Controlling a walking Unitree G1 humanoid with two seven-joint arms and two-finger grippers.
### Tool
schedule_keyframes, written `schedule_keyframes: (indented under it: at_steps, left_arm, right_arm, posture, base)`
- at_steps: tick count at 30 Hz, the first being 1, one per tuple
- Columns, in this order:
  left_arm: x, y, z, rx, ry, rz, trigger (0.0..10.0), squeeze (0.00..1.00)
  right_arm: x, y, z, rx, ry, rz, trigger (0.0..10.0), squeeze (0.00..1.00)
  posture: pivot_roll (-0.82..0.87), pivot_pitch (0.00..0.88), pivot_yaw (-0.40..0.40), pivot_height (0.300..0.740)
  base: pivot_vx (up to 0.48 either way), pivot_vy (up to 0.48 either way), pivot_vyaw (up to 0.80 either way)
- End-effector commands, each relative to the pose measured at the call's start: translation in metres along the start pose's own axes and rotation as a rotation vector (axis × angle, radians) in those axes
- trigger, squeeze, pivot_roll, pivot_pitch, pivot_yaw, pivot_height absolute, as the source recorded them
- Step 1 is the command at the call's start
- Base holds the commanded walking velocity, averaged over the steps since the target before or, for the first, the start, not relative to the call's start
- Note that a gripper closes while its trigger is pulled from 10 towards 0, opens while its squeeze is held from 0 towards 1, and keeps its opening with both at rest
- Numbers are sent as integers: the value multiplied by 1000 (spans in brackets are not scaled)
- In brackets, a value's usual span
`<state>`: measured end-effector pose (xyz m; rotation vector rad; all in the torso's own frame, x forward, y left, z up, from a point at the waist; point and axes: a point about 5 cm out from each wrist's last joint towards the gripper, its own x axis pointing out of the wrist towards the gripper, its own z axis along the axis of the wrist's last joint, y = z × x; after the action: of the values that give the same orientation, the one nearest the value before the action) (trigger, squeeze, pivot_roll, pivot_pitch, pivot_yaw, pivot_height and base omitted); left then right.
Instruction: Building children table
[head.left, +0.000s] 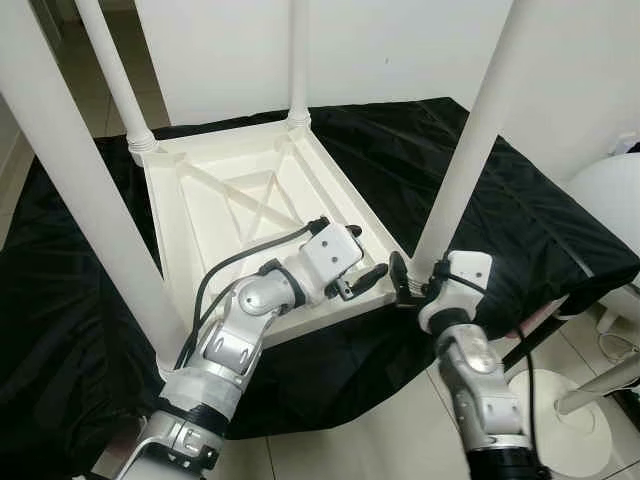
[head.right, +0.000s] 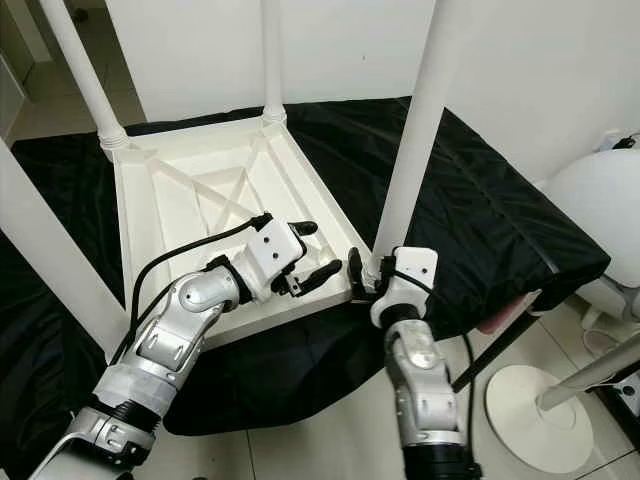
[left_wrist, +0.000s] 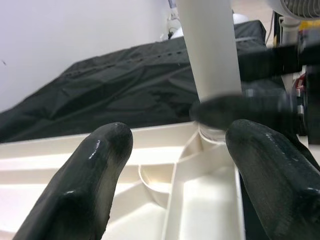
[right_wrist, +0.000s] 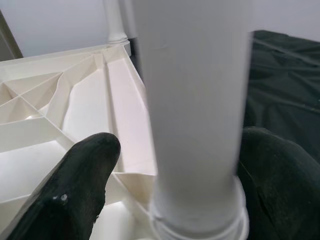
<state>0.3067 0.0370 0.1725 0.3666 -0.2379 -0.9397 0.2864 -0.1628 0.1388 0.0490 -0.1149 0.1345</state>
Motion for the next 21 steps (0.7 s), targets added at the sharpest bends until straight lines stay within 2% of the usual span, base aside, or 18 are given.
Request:
schedule_keyframes:
  at_steps: [1, 3, 5, 7, 11, 14, 21]
  left_arm:
    - [-4, -5, -9, -29, 28, -8, 10000, 0]
    - [-4, -5, -9, -29, 28, -8, 10000, 0]
    - [-7, -11, -15, -36, 49, -48, 10000, 0]
    - [-7, -13, -17, -36, 55, -61, 10000, 0]
    - [-7, -16, -22, -57, 99, -116, 10000, 0]
    - [-7, -16, -24, -49, 112, -124, 10000, 0]
    - [-3, -16, -23, -75, 119, -121, 10000, 0]
  right_arm:
    - [-5, -7, -9, -39, 22, 91, 10000, 0]
    - [-5, -7, -9, -39, 22, 91, 10000, 0]
    - [-3, -18, -10, -85, 25, 166, 10000, 0]
    - [-2, -21, -9, -97, 25, 188, 10000, 0]
    - [9, -31, -4, -132, 23, 280, 10000, 0]
    - [12, -34, -3, -138, 23, 300, 10000, 0]
    - [31, -38, 2, -166, 16, 368, 10000, 0]
  posture:
    - [-97, 0, 27, 740]
    - [-97, 0, 27, 740]
    - [-100, 0, 38, 740]
    - [-100, 0, 38, 740]
    - [-99, 0, 53, 740]
    - [-99, 0, 53, 740]
    - [-89, 0, 43, 740]
  base:
    - [0, 0, 0]
    - [0, 0, 0]
    - [0, 0, 0]
    - [0, 0, 0]
    - [0, 0, 0]
    - [0, 0, 0]
    - [0, 0, 0]
